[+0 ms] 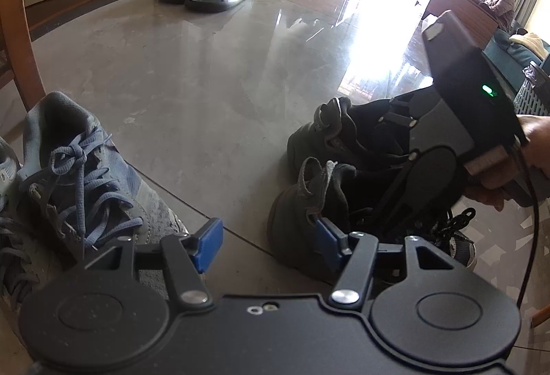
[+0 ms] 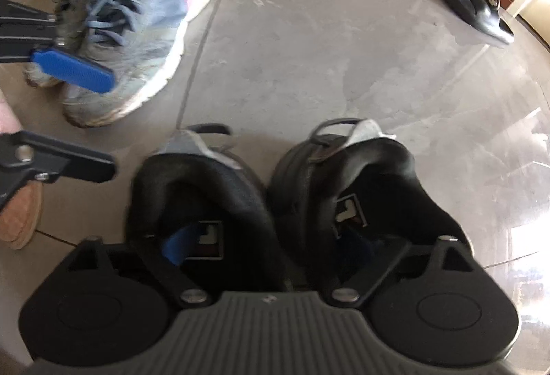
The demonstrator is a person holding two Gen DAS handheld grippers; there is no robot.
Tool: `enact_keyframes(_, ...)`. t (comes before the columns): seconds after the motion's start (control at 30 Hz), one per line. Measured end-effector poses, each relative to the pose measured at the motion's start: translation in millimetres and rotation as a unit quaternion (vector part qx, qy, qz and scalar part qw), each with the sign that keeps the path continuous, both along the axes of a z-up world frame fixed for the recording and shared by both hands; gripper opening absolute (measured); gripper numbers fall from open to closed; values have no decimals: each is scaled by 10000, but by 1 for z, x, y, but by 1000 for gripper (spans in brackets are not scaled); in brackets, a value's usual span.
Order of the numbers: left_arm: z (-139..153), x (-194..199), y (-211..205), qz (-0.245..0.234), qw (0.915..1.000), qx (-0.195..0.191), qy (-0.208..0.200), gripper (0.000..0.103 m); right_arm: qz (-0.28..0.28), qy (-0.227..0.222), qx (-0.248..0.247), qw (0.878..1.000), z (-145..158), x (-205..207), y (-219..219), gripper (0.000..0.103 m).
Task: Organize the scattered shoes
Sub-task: 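Grasp both black sneakers by their heels with the right tool while the left tool releases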
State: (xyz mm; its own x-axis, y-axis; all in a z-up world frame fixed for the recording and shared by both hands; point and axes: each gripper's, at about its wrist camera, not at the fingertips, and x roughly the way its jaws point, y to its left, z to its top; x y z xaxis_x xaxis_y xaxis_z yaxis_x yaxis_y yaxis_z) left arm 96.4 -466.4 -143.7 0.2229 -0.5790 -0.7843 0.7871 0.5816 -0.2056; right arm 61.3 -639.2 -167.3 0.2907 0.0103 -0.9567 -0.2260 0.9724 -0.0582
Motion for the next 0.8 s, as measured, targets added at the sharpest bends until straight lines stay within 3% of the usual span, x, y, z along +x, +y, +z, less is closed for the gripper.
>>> enact_keyframes(0.07, -2, 2, 1, 41, 10000, -12, 54, 60, -148, 162, 346, 9992, -3, 6, -12, 103)
enact_keyframes(0.37, -3, 5, 4, 113, 9999, -49, 122, 60, -12, -116, 443, 9990, -4, 1, -12, 103)
enact_keyframes(0.5, -5, 6, 8, 153, 9998, -7, 146, 60, -10, -18, 382, 9993, -3, 4, -9, 103)
enact_keyframes(0.67, -5, 6, 11, 177, 9997, 43, 143, 60, -18, -209, 354, 9992, -1, -1, -6, 98)
enact_keyframes(0.7, -5, 7, 11, 180, 9997, 42, 141, 60, 52, -331, 413, 9986, 0, -3, -5, 92)
enact_keyframes(0.8, -2, 6, 10, 171, 9998, 32, 112, 60, 191, -750, 500, 9957, 9, -9, -4, 56)
